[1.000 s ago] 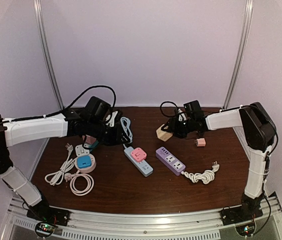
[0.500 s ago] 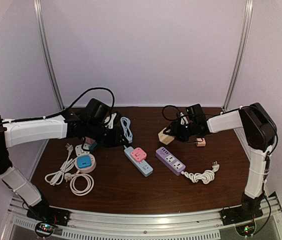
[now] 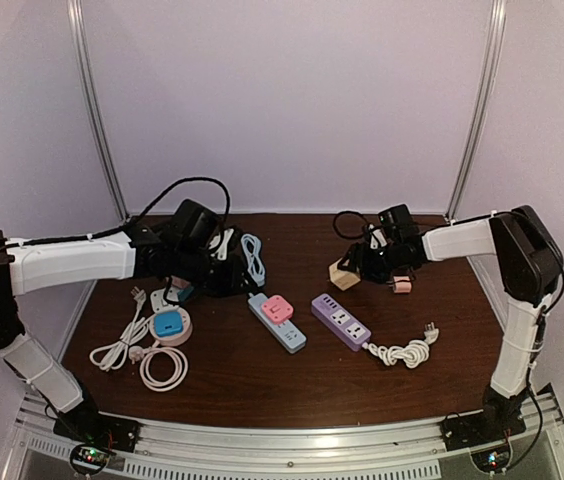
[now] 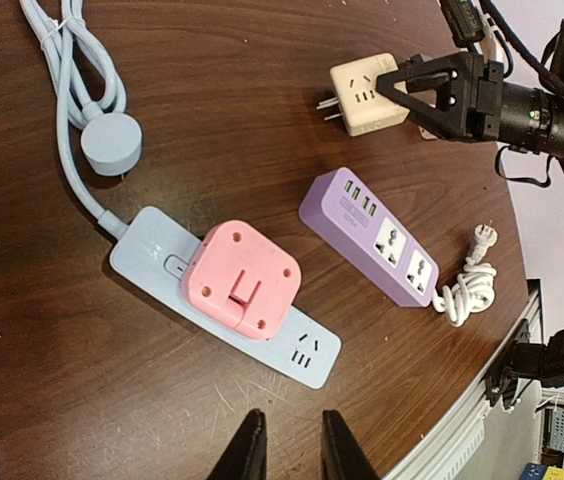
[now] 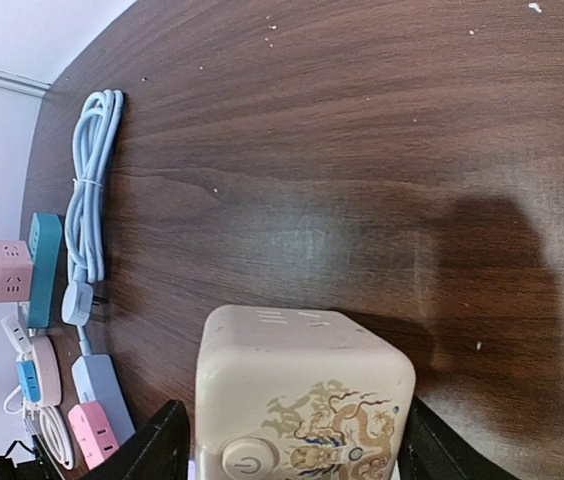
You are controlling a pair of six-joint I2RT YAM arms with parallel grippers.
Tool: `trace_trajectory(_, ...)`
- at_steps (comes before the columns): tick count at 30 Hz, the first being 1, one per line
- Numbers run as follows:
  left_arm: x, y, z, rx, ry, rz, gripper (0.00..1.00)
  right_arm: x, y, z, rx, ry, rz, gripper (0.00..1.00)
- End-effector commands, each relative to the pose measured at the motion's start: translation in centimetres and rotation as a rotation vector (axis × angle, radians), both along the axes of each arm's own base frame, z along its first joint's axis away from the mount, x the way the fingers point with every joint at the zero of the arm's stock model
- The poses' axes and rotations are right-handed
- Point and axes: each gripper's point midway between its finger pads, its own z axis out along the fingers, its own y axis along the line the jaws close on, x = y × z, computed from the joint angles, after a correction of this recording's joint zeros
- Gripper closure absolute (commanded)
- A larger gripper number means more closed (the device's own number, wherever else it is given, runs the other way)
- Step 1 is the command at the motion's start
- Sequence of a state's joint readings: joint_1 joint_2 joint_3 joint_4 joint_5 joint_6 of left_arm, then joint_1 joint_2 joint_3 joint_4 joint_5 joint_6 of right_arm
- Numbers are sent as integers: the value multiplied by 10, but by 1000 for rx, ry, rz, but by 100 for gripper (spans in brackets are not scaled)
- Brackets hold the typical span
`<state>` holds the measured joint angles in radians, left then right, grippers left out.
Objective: Pull the plug off the socket
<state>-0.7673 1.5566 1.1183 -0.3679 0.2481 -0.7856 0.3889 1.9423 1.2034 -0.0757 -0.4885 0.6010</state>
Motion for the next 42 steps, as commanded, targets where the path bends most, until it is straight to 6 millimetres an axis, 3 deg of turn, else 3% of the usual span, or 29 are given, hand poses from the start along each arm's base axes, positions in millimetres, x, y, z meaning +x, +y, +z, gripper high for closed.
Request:
trace_trajectory(1, 3, -6, 3, -15, -27, -4, 79, -2, -18, 9, -79, -21, -27, 28)
trace_trajectory(15, 3, -5, -6, 0, -21, -5, 79, -6, -43, 22, -233, -43, -62, 28)
trace_trajectory(20, 4, -5, -10, 4, -18, -1, 79, -15, -34, 36, -283, -74, -31, 28)
trace_trajectory(28, 2, 5, -26, 33, -2, 43, 79, -37, 8, 67, -243, -129, 73, 29)
trace_trajectory(33, 0, 13, -39, 51, 16, 74, 80, -59, 64, 75, -146, -144, 214, 28)
trace_trajectory(37, -2, 18, -46, 64, 28, 88, 80, -81, 113, 71, -53, -130, 369, 28)
trace_trajectory(42, -3, 23, -48, 69, 34, 102, 80, -99, 149, 52, -2, -85, 477, 28)
